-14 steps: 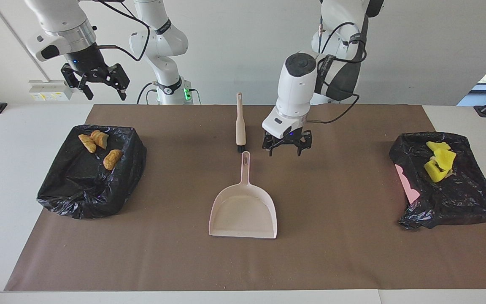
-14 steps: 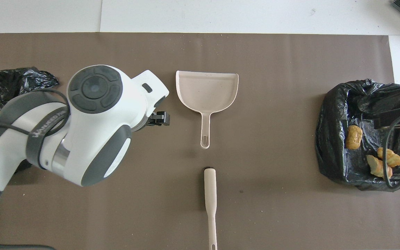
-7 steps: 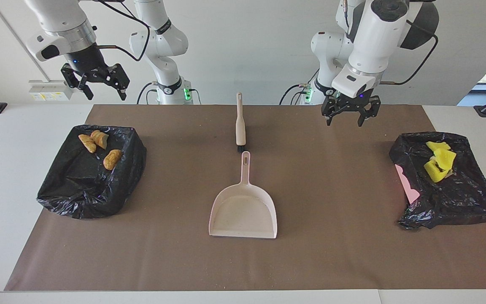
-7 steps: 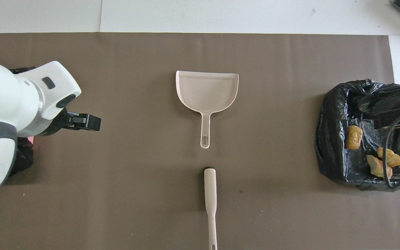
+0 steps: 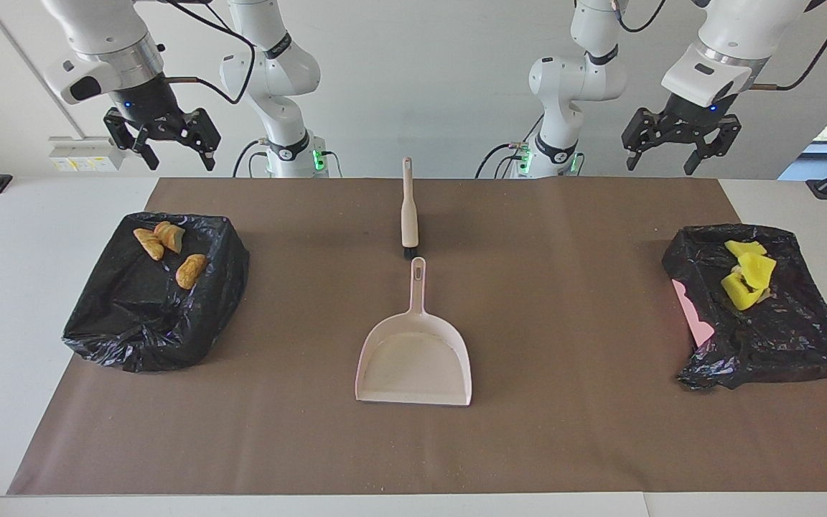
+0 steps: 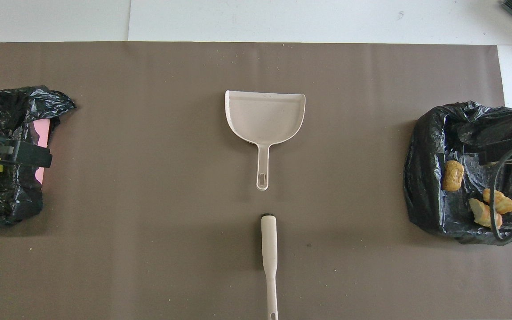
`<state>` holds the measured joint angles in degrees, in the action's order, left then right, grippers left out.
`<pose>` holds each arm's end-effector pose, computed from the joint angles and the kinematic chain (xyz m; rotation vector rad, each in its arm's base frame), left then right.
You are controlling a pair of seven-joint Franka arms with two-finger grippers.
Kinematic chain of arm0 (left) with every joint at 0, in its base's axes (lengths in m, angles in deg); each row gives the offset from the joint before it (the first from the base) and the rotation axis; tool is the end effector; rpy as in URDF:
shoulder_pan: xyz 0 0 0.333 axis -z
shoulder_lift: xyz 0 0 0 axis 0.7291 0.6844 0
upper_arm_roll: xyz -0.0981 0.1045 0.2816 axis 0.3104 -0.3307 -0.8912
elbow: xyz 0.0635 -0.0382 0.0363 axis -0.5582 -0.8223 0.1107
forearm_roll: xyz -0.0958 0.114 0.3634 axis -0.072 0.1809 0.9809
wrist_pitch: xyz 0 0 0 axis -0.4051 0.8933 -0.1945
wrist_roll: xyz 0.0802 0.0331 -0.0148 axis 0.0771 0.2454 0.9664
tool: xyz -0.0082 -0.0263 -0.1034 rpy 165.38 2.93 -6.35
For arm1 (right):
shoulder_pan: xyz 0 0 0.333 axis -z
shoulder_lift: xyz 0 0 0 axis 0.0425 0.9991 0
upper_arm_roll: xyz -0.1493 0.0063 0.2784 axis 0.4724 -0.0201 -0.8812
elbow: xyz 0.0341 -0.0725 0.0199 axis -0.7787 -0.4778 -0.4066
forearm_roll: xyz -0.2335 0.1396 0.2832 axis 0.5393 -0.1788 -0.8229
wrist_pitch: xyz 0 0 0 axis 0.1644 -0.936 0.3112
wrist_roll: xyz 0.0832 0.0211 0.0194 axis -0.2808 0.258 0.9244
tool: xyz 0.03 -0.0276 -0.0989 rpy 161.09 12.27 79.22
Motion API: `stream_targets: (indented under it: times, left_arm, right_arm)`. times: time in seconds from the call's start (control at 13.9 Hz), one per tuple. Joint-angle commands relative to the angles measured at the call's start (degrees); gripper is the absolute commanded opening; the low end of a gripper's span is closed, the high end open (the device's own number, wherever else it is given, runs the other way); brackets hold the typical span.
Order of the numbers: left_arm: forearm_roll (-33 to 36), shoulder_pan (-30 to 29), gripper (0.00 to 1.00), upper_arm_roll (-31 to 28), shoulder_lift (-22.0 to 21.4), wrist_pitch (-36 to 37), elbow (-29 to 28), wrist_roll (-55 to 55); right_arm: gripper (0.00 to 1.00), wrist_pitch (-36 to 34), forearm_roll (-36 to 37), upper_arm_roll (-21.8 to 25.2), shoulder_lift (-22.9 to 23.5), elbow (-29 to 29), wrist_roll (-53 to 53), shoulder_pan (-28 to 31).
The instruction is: Sweep and dump trash in bin
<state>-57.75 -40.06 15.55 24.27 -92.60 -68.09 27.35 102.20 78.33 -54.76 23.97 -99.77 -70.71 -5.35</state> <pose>0.5215 -0.0748 0.6795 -3.1245 0.2786 -0.0241 0.5231 -0.0155 0.6629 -3.1247 0.0850 -0.0132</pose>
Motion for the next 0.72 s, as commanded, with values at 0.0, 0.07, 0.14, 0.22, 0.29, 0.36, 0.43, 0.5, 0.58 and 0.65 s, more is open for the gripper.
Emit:
stream_targets:
  times: [0.0,0.07,0.14,0.22,0.29,0.36,0.43,0.5,0.58,0.65]
  left_arm:
    - [-1.3,-3.32,1.0,0.43,3.14,2.74,5.88,-2.08]
    - [-1.31,-3.41,1.0,0.43,3.58,2.66,6.33,-2.09]
    - [-1.31,-3.41,1.0,0.43,3.58,2.66,6.33,-2.09]
    - [-2.0,-3.15,1.0,0.69,2.71,2.31,6.07,-2.09]
    - [-2.18,-3.32,1.0,0.78,1.75,1.87,5.2,-2.09]
    - [-2.18,-3.24,1.0,0.87,1.48,1.95,4.67,-1.74]
    - [-2.18,-3.15,1.0,0.87,1.21,2.65,4.4,-1.39]
    - [-2.18,-3.32,1.0,0.87,0.6,2.74,3.53,-1.03]
    - [-2.18,-3.41,1.0,0.87,0.6,2.83,3.61,-1.03]
    - [-2.18,-3.59,1.0,0.78,0.6,3.88,3.69,-1.03]
  right_arm:
    - [1.0,-0.69,-0.14,-0.15,-0.5,0.12,0.93,0.19]
    - [1.0,-0.69,-0.14,-0.15,-0.41,0.12,0.93,0.19]
    - [1.0,-0.69,-0.14,-0.15,-0.41,0.12,0.93,0.19]
    - [1.0,-0.69,-0.14,-0.15,-0.41,0.12,0.93,0.19]
    - [1.0,-0.69,-0.14,-0.15,-0.41,0.12,0.93,0.19]
    - [1.0,-0.69,-0.14,-0.15,-0.41,0.12,0.93,0.19]
    - [1.0,-0.69,-0.14,-0.15,-0.41,0.12,0.93,0.19]
    - [1.0,-0.69,-0.14,-0.15,-0.41,0.12,0.93,0.19]
    - [1.0,-0.78,-0.14,-0.15,-0.41,0.12,0.93,0.19]
    - [1.0,-0.69,-0.14,-0.15,-0.41,0.12,0.93,0.19]
